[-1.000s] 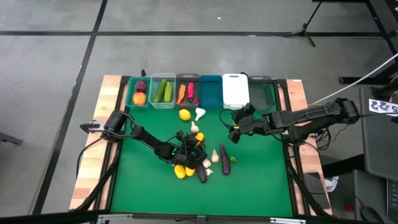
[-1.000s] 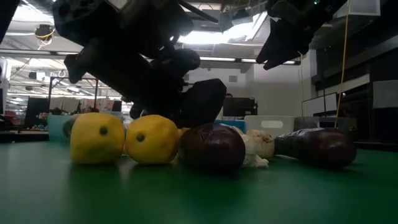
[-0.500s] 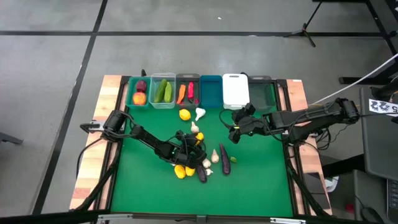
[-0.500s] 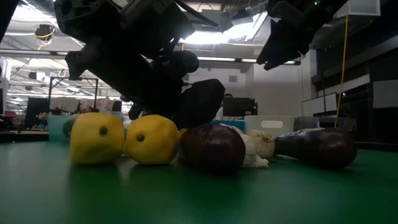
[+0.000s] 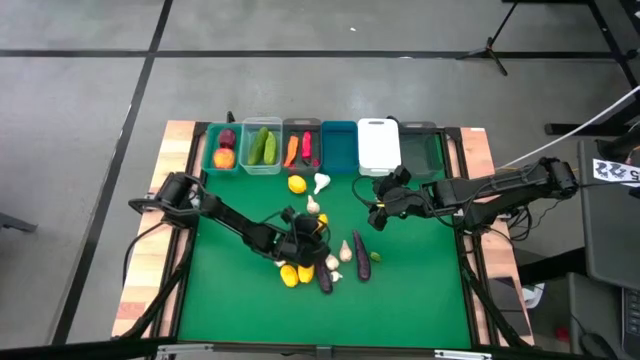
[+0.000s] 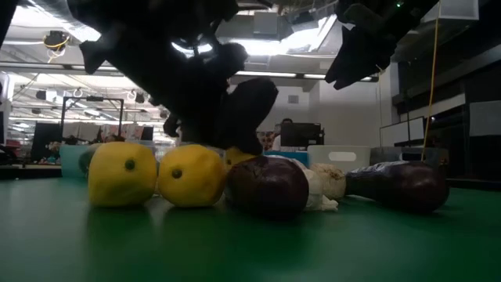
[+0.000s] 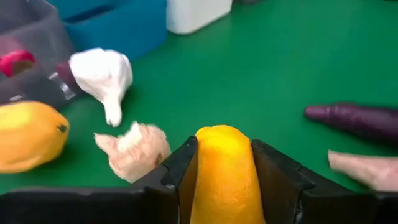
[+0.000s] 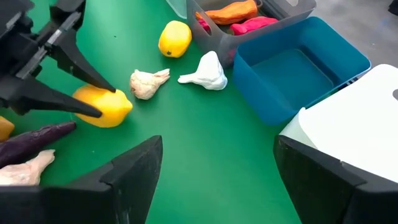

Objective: Sort produce into baskets
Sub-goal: Put the lemon into the blue bin

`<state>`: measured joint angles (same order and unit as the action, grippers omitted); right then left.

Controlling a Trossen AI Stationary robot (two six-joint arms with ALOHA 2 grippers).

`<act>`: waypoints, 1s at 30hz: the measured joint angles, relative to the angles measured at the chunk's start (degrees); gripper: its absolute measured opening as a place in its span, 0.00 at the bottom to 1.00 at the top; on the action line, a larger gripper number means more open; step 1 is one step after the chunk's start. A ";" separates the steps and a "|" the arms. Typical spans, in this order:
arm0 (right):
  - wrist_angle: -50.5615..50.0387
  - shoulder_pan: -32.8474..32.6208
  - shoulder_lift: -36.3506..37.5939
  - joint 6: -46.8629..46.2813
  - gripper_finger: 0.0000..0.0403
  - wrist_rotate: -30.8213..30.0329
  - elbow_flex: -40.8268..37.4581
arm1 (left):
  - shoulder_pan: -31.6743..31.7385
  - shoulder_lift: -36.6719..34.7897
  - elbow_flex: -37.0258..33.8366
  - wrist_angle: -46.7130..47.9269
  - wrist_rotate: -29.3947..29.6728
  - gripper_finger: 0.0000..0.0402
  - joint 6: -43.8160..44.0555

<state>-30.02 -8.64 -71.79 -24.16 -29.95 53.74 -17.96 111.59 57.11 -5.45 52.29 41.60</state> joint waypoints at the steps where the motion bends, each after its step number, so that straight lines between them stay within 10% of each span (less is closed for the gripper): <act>1: 0.00 0.00 0.00 0.00 0.76 0.00 0.00 | 0.00 -0.34 0.01 0.10 0.14 0.32 0.00; 15: -0.05 0.00 0.00 -0.02 0.76 -0.02 0.00 | 7.35 -9.00 0.11 -3.20 4.33 0.31 -15.05; 30: -0.08 0.00 0.02 -0.02 0.76 0.00 0.00 | 29.70 -9.22 0.19 -15.45 -18.69 0.31 -28.98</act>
<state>-30.10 -8.64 -71.77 -24.18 -29.95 53.74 11.75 102.37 57.30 -20.90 33.61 12.63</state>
